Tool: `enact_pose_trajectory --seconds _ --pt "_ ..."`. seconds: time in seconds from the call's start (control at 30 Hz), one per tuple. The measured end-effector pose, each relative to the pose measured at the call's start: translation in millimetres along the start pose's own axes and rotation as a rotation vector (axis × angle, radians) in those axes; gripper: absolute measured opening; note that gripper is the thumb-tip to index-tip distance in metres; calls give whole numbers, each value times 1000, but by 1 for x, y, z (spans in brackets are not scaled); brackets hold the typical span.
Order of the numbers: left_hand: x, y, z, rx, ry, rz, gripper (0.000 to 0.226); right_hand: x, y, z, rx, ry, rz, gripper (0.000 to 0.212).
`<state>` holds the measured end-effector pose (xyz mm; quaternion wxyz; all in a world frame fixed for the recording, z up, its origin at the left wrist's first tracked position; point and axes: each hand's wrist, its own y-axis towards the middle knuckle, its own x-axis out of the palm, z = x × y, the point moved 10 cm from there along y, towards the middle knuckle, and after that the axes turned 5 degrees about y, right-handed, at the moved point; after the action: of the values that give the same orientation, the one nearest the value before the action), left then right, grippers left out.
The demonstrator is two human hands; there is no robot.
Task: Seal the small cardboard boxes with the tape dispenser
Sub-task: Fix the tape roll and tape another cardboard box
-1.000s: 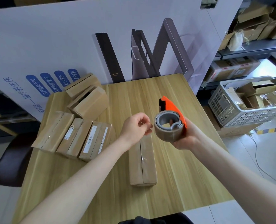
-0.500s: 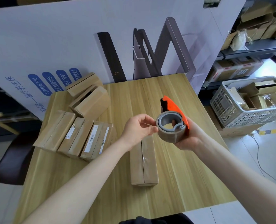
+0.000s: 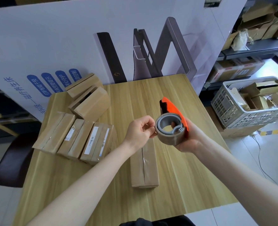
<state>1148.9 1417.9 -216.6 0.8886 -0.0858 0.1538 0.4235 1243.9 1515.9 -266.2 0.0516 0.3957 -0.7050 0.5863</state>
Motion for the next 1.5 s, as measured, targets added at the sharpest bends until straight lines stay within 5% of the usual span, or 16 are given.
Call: enact_pose_trajectory --seconds 0.17,0.37,0.5,0.67,0.97,1.17,1.27,1.5 --pt "-9 1 -13 -65 1 108 29 18 -7 -3 -62 -48 -79 12" --pt "-56 8 -27 -159 84 336 23 -1 -12 12 -77 -238 12 31" --pt "-55 6 -23 -155 220 273 21 -8 -9 0 -151 -319 46 31" --pt "-38 -1 -50 -420 -140 102 26 -19 -12 -27 -244 -518 77 32" --pt "-30 -7 -58 -456 -317 -41 3 -18 -10 -45 -345 -827 117 67" --pt "-32 -10 -64 -488 -154 -87 19 -2 -18 -47 -415 -890 34 61" --pt "-27 -9 -61 -460 -291 -110 7 2 -22 -49 -448 -949 23 51" --pt "-22 -8 -55 -545 -612 -134 29 10 -27 -46 -520 -1045 -13 47"
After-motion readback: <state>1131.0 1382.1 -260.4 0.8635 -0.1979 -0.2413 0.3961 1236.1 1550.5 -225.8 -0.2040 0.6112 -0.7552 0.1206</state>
